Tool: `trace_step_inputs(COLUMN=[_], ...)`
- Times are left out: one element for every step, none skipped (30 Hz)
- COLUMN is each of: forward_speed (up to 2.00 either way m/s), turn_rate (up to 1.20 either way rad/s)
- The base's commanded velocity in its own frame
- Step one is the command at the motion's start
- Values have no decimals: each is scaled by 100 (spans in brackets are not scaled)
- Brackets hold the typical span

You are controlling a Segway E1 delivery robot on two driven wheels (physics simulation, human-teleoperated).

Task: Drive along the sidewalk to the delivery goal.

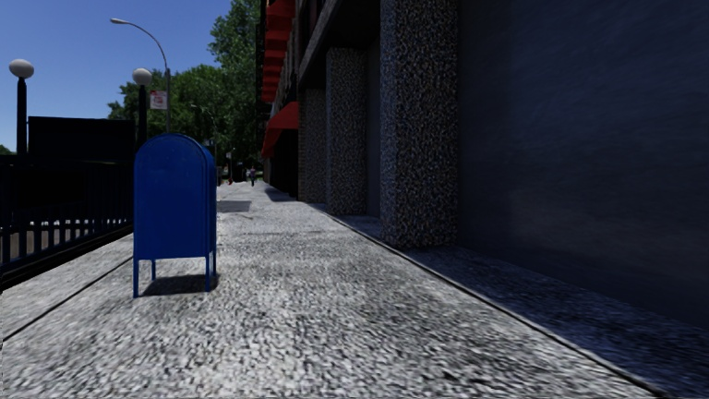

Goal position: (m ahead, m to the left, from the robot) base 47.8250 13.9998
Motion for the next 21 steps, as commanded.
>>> trace_step_inputs(forward_speed=[200,200,200,200,200,200,200,200,200,200,200,200,200,200,200,200,200,200,200,200,200], turn_rate=[0,0,0,0,0,0,0,0,6,6,19,25,27,30,30,32,34,36,36,37,38])
